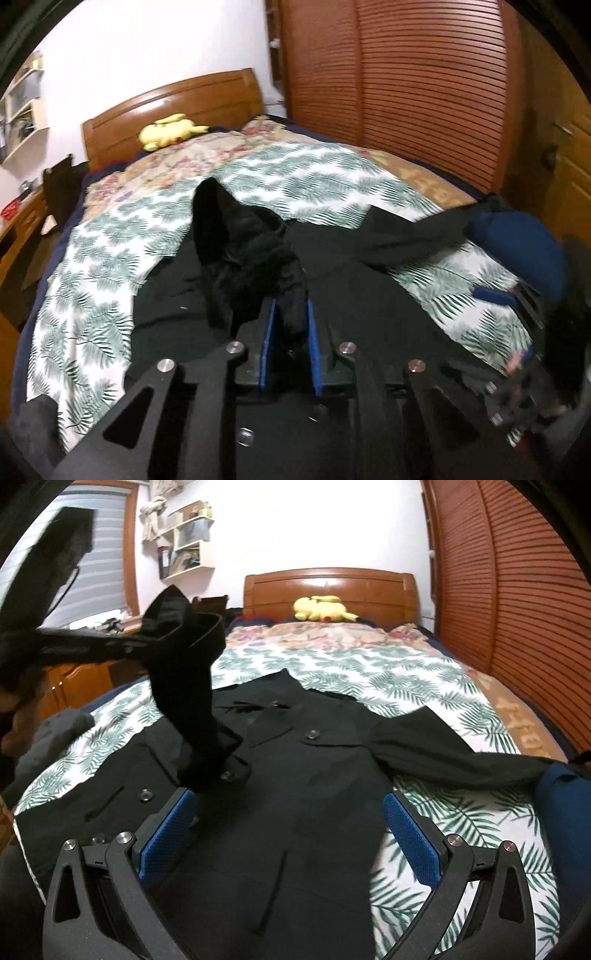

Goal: Fold large clothes
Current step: 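Lower the sleeve onto the coat front and open the left gripper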

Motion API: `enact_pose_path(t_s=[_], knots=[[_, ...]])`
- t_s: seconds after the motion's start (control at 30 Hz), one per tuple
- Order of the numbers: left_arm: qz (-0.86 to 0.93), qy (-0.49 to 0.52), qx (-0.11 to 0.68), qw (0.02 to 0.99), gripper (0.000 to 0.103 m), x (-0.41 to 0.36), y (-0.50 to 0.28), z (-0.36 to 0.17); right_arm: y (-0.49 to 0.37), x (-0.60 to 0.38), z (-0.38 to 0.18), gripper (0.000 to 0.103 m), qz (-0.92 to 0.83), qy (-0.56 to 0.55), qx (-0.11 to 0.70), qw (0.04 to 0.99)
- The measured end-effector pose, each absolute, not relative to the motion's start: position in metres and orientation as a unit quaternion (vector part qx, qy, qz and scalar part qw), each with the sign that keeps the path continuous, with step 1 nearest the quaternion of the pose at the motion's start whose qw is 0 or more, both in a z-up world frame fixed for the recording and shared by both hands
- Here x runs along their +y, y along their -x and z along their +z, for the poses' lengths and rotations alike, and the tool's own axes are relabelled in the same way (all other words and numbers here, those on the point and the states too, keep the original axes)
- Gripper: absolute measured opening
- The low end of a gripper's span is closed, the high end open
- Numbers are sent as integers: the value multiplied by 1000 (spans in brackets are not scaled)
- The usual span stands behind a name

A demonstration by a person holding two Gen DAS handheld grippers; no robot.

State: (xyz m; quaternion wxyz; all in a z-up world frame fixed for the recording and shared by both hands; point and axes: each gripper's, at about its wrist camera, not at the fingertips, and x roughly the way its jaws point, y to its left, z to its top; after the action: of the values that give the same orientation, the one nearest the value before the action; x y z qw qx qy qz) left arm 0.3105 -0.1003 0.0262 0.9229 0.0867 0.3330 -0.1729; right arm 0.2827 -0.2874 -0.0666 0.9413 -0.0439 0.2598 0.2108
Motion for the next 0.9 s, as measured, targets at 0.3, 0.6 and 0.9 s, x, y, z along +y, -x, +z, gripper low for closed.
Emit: enact_pose_path(t_s=[0.3,0.6,0.9], knots=[[-203,-75,334,917,33,-110,-266,17,-290,-297,-68,103,203,26,265,942],[-173,-44,346,921,39,-76,-266,-29,-296,-285,-82,103,204,47,281,936],[-145,-26,343,928,40,-48,-281,-63,-307,-292,-111,103,187,53,323,926]])
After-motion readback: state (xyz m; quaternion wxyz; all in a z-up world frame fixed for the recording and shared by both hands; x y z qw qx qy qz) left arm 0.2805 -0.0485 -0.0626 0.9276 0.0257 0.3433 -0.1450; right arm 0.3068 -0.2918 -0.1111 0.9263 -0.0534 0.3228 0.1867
